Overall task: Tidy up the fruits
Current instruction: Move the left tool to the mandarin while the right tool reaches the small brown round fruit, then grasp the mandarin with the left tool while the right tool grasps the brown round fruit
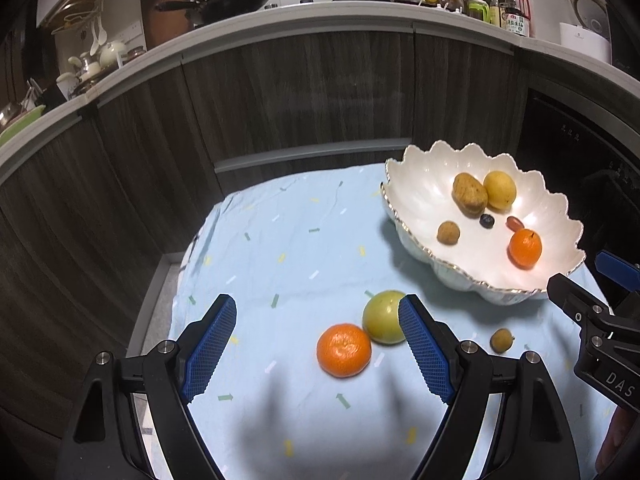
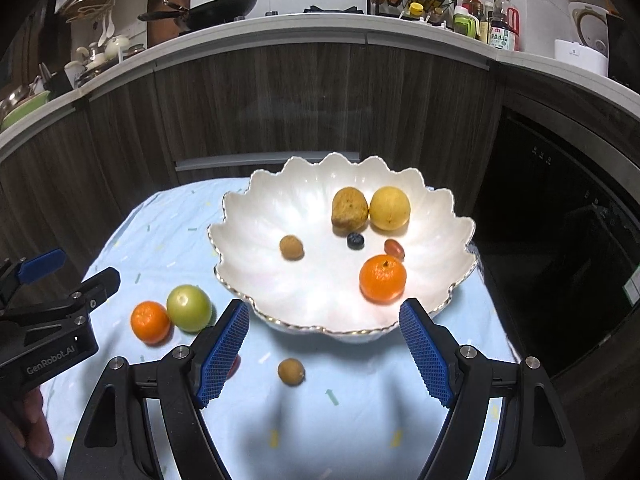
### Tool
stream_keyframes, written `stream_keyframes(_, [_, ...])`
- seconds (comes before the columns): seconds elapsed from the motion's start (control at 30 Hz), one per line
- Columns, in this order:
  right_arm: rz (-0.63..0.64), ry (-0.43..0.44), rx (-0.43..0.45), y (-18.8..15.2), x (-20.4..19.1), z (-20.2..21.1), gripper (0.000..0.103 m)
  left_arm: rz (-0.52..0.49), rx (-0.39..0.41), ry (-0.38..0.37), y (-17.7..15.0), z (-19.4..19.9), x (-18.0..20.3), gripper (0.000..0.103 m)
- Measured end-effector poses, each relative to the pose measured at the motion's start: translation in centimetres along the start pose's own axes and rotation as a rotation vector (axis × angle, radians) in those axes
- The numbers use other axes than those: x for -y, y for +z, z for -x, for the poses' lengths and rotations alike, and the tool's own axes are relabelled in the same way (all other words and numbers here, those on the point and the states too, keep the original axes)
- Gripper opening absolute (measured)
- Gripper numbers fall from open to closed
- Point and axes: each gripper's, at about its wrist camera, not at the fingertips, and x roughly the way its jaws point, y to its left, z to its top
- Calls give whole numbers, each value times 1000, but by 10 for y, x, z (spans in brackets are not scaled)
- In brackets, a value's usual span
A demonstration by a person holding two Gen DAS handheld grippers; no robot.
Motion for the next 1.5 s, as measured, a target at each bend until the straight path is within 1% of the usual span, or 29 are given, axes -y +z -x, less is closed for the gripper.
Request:
stream_keyframes(0.2, [2, -7, -19, -10, -4, -9, 78, 4, -31, -18, -13, -12, -4, 83])
stream_keyframes(0.37, [4, -13, -40, -17, -5, -18, 78, -19, -57, -40, -24, -23, -3, 83])
stream_keyframes(0.53, [22, -6, -57, -25, -10, -26, 78, -22, -83, -57, -29, -34, -3, 83])
stream_keyframes(0.73, [32, -8, -78, -30, -13, -36, 78, -49, -106, -78, -32, -48, -1, 83])
stream_keyframes(1.0, [33, 1, -112, -38, -15, -50, 77, -49, -128, -100, -37, -62, 0, 83])
stream_keyframes(1.1, [33, 7, -125, -40, -16, -55, 73, -46, -138, -112, -39, -67, 0, 82])
stream_keyframes(1.27, [19, 16, -147, -43, -14, -64, 69, -54, -147, -118, -41, -74, 1, 78])
stream_keyframes(1.3, [19, 16, -150, -43, -14, -65, 68, -55, -150, -118, -42, -76, 1, 75])
stream_keyframes(1.33, [19, 16, -155, -44, -14, -67, 64, -57, -154, -118, -42, -77, 2, 72])
stream_keyframes(1.37, [17, 18, -160, -45, -14, -69, 60, -59, -157, -119, -43, -79, 3, 71])
stream_keyframes(1.5, [12, 23, -182, -48, -13, -74, 54, -66, -164, -120, -44, -83, 5, 65])
